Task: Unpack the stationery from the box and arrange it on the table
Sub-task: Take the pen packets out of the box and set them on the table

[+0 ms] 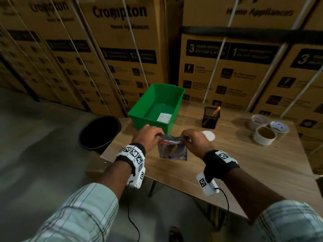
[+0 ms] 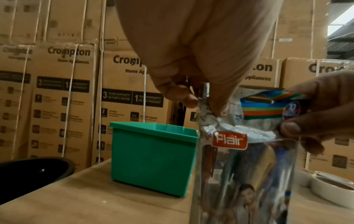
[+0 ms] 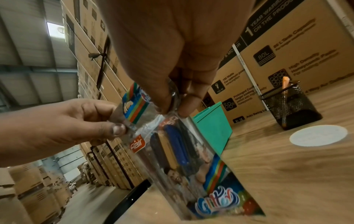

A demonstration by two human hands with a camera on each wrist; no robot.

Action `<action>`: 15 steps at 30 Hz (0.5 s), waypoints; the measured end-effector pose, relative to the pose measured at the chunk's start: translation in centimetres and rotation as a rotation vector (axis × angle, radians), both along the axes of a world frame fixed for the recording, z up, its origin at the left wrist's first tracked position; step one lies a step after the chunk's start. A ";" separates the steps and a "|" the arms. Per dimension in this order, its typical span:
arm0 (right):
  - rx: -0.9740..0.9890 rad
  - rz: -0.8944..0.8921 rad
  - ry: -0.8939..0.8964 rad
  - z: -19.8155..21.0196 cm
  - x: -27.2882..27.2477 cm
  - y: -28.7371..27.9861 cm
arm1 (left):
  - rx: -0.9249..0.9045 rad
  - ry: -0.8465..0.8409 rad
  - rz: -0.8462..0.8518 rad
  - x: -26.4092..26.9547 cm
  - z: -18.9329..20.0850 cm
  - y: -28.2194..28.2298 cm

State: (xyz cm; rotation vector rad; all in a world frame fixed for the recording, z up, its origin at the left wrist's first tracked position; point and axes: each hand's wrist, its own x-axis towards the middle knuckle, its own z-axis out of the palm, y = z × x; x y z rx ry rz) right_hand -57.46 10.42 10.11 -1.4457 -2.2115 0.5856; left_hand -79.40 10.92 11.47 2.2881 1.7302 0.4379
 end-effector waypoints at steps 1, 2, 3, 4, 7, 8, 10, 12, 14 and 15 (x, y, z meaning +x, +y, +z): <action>-0.003 -0.003 0.002 -0.2 -0.3 0.8 | -0.005 0.011 -0.008 -0.3 -0.3 0.6; 0.002 0.002 -0.001 -0.5 -0.7 1.5 | -0.012 0.018 -0.019 -0.6 -0.7 1.2; 0.010 0.013 -0.018 -0.7 -1.0 1.9 | -0.020 0.031 -0.029 -0.9 -1.0 1.7; 0.020 0.039 -0.044 -1.0 -1.3 2.3 | -0.026 0.049 -0.042 -1.2 -1.4 2.2; 0.015 0.122 -0.128 -3.8 -2.2 2.4 | -0.059 0.112 -0.086 -1.9 -3.0 2.3; 0.002 0.146 -0.162 -5.1 -2.4 2.1 | -0.086 0.142 -0.113 -2.0 -3.7 2.1; -0.047 0.189 -0.236 -7.4 -2.7 1.1 | -0.174 0.227 -0.191 -2.1 -5.0 1.5; -0.101 0.189 -0.293 -8.2 -3.1 0.3 | -0.243 0.306 -0.268 -2.3 -6.8 1.0; -0.118 0.163 -0.311 -9.1 -3.4 -0.2 | -0.263 0.345 -0.308 -2.6 -8.2 0.7; -0.118 0.154 -0.330 -9.5 -3.6 -0.4 | -0.261 0.357 -0.324 -2.7 -8.7 0.7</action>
